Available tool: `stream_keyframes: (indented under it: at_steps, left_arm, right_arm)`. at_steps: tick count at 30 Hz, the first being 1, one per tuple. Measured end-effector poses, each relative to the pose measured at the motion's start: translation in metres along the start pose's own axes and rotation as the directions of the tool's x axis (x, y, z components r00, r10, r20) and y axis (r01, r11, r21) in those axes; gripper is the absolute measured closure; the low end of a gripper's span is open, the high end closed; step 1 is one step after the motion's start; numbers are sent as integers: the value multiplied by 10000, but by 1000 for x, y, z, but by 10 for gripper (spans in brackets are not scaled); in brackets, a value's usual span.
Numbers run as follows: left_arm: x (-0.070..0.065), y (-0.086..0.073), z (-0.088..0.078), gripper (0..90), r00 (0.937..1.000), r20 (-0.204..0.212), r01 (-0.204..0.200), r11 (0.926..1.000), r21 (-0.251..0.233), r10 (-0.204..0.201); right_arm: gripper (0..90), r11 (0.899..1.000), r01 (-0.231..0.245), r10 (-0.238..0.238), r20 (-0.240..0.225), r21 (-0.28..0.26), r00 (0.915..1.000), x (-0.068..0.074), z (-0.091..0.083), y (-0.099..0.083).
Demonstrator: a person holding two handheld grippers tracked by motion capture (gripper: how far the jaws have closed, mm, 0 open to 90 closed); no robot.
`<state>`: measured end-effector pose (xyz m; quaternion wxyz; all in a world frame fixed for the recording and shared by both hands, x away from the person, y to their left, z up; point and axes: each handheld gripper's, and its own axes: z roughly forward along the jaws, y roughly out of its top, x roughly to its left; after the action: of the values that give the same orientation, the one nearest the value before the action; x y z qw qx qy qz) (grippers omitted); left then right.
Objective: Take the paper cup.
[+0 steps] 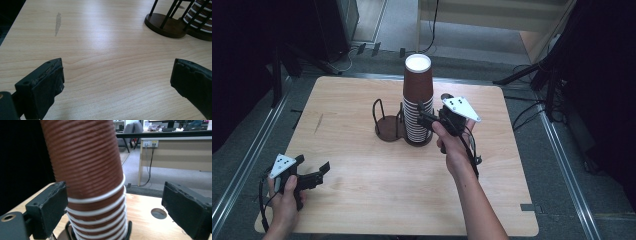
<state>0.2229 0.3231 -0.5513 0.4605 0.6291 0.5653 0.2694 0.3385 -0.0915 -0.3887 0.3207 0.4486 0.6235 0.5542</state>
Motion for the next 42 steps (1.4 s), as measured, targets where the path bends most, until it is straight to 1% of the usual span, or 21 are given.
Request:
stream_keyframes:
  at_steps: [4,7,9,11,12,13,14,15,16,18,20,24,28,31,32,36,42]
  left_arm:
    - [0,0,0,0,10000,21,-6,10000,5,6]
    - [0,0,0,0,10000,34,-14,10000,25,14]
    - [0,0,0,0,10000,32,3,10000,24,-3]
    - [0,0,0,0,10000,38,3,10000,26,-3]
    - [0,0,0,0,10000,38,3,10000,26,-3]
    - [0,0,0,0,10000,41,11,10000,31,-12]
    - [0,0,0,0,10000,52,12,10000,44,-12]
    - [0,0,0,0,10000,52,-4,10000,44,4]
    - [0,0,0,0,10000,52,-17,10000,63,17]
    - [0,0,1,0,10000,60,-26,10000,68,25]
    - [0,0,1,0,10000,67,-23,10000,71,23]
    - [0,0,1,0,9999,94,-46,9999,93,45]
    - [1,0,1,0,9999,108,-74,9999,113,73]
    - [1,0,1,0,9999,123,-74,9999,133,72]
    - [1,1,1,0,9999,130,-70,9999,143,68]
    - [0,1,1,0,9999,140,-68,9998,184,66]
    - [1,1,1,0,9998,159,-75,9997,211,71]
  right_arm:
    - [53,10000,1,-1,-127,-68,9999,8,6,4]
    - [45,10000,20,-21,-203,-60,9998,10,9,6]
    - [38,10000,-15,14,-214,-14,9998,13,14,7]
    - [13,10000,8,-9,-472,-32,9989,14,17,7]
    - [13,10000,8,-9,-472,-32,9989,14,17,7]
    - [13,9998,177,-176,-333,31,9993,17,20,8]
    - [13,9995,298,-297,-284,40,9992,19,21,9]
    - [13,9995,298,-297,-284,40,9992,19,21,9]
    - [12,9988,490,-489,-201,44,9986,23,24,9]
    - [12,9988,498,-498,-161,21,9986,25,25,10]
    - [10,9982,606,-606,14,-35,9982,29,30,11]
    - [7,9980,635,-634,128,-32,9979,32,36,11]
    - [10,9974,718,-719,359,48,9968,34,44,10]
    - [26,9977,680,-680,459,32,9966,35,48,9]
    - [45,9977,674,-672,574,-15,9961,35,50,8]
    - [52,9986,509,-501,553,-133,9972,33,52,7]
    - [69,9983,536,-523,564,-216,9970,34,53,7]
